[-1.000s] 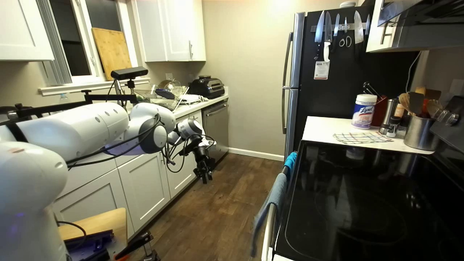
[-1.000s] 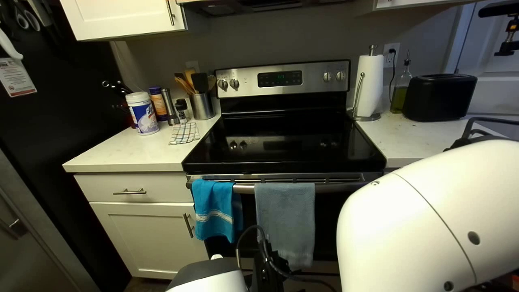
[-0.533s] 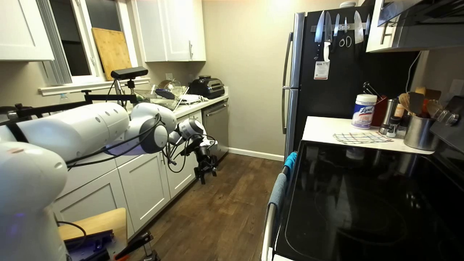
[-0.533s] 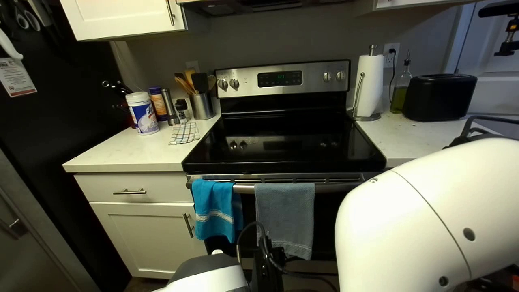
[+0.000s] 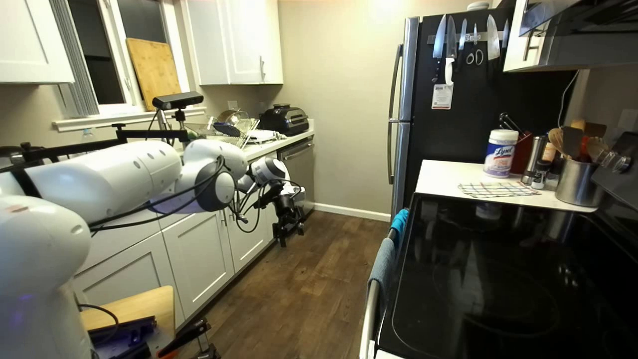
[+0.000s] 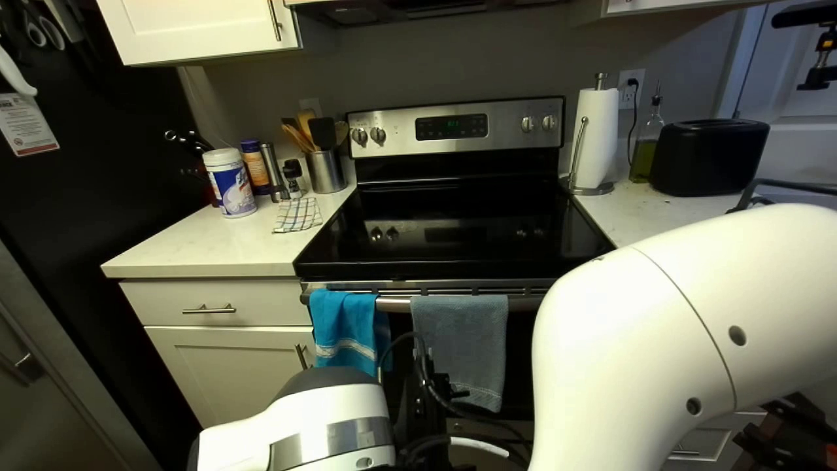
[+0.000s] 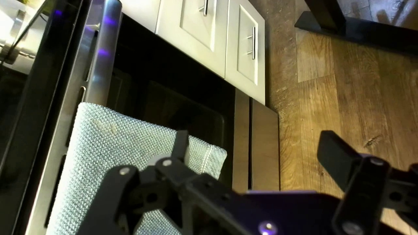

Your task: Hang the light blue towel on the handle of the oven.

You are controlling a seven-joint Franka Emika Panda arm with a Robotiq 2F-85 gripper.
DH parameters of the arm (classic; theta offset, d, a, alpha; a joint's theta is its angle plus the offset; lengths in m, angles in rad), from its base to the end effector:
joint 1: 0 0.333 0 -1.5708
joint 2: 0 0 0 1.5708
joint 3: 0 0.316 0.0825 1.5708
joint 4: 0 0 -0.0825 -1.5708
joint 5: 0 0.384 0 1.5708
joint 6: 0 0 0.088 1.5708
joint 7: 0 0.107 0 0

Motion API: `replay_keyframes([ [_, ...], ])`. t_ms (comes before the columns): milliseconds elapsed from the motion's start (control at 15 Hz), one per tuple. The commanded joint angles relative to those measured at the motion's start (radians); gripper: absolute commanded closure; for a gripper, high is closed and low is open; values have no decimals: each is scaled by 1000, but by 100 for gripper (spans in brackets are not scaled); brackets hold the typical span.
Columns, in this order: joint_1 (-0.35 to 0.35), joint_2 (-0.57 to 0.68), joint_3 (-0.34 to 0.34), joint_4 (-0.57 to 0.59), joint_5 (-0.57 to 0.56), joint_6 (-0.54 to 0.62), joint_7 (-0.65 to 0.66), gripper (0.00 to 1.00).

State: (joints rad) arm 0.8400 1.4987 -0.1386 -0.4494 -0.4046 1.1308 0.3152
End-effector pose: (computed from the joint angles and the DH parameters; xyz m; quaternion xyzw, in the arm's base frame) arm 0.5331 0.4540 0.0916 0.8624 0.1927 -0.1836 0.4306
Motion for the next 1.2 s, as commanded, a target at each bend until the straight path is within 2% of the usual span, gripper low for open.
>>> replay_keyframes([
  [0, -2, -1, -5, 63, 33, -30, 36, 0],
  [200, 4, -4, -17, 113, 35, -35, 79, 0],
  [1133, 2, -160, -96, 103, 22, -11, 294, 0],
])
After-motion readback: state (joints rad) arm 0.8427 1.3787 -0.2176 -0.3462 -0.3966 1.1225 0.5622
